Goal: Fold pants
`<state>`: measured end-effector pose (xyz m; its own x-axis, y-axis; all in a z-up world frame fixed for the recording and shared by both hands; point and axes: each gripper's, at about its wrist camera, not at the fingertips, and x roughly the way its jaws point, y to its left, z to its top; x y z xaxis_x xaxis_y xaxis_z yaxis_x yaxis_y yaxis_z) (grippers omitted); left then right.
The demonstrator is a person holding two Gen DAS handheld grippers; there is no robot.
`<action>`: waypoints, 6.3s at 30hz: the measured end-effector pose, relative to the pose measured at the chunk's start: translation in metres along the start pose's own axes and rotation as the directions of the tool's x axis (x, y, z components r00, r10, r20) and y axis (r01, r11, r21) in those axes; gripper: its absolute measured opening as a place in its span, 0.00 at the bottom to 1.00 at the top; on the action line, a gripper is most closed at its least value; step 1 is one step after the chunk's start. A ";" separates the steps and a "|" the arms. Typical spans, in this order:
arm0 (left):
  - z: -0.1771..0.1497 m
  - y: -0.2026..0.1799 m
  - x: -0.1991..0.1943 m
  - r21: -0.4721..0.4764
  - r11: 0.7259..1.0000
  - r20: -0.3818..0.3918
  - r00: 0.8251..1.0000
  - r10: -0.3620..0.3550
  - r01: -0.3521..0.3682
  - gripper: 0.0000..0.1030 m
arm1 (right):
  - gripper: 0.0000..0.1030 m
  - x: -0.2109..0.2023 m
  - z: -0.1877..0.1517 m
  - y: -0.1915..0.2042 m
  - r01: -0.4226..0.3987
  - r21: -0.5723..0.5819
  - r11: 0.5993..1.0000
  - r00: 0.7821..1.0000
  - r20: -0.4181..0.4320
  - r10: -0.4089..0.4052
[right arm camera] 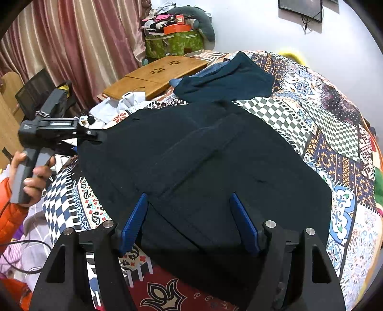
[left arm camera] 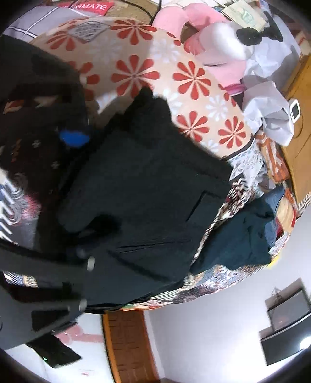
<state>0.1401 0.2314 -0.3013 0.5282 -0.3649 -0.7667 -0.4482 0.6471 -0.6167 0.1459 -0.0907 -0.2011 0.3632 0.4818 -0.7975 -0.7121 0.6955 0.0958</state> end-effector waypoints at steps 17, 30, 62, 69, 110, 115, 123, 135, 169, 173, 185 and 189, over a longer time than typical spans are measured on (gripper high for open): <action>-0.019 -0.187 -0.096 0.470 0.834 0.453 0.890 0.053 -0.289 0.16 | 0.66 -0.050 -0.015 -0.039 0.002 0.181 0.983 0.996 0.092 -0.019; -0.072 -0.345 -0.044 0.718 0.688 0.304 0.937 -0.173 -0.106 0.13 | 0.65 -0.045 -0.082 -0.113 0.124 0.388 0.913 0.992 -0.018 -0.127; -0.103 -0.377 0.042 0.848 0.516 0.130 0.991 0.018 -0.120 0.89 | 0.66 -0.072 -0.112 -0.125 0.049 0.482 0.875 0.994 0.059 -0.087; -0.016 -0.358 0.085 0.792 0.551 0.206 0.965 0.165 -0.263 0.90 | 0.66 -0.079 -0.114 -0.121 0.059 0.490 0.869 0.993 0.057 -0.100; -0.095 -0.194 0.010 0.711 0.674 0.060 0.973 0.224 -0.200 0.96 | 0.66 -0.091 -0.087 -0.091 0.046 0.451 0.891 0.984 0.135 -0.119; -0.106 -0.195 0.006 0.730 0.649 0.093 0.972 0.214 -0.213 0.66 | 0.50 -0.076 -0.092 -0.087 0.028 0.440 0.898 0.989 0.121 -0.090; -0.108 -0.187 0.002 0.689 0.700 0.080 0.980 0.185 -0.188 0.49 | 0.26 -0.069 -0.098 -0.085 0.014 0.402 0.915 0.994 0.090 -0.055; -0.072 -0.257 -0.010 0.770 0.604 0.145 0.978 0.147 -0.205 0.61 | 0.39 -0.084 -0.072 -0.104 0.015 0.399 0.917 0.993 0.099 -0.059; -0.006 -0.297 0.152 0.808 0.566 0.018 0.967 0.254 -0.164 0.47 | 0.11 0.061 0.003 -0.228 -0.007 0.334 0.943 0.995 -0.089 0.039; -0.004 -0.301 0.138 0.797 0.583 0.007 0.968 0.250 -0.156 0.48 | 0.13 0.044 0.006 -0.222 0.033 0.316 0.948 0.997 -0.079 -0.008; -0.026 -0.308 0.092 0.790 0.576 0.069 0.964 0.257 -0.210 0.71 | 0.60 -0.025 -0.001 -0.213 0.003 0.338 0.941 0.999 0.035 -0.015; -0.031 -0.294 0.104 0.761 0.625 -0.032 0.951 0.307 -0.177 0.73 | 0.67 -0.013 -0.014 -0.207 -0.026 0.338 0.941 0.999 -0.024 0.037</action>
<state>0.3049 -0.0174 -0.2048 0.3419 -0.1693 -0.9244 0.1752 0.9779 -0.1143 0.2804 -0.2482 -0.2190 0.3225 0.4941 -0.8073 -0.4765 0.8217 0.3126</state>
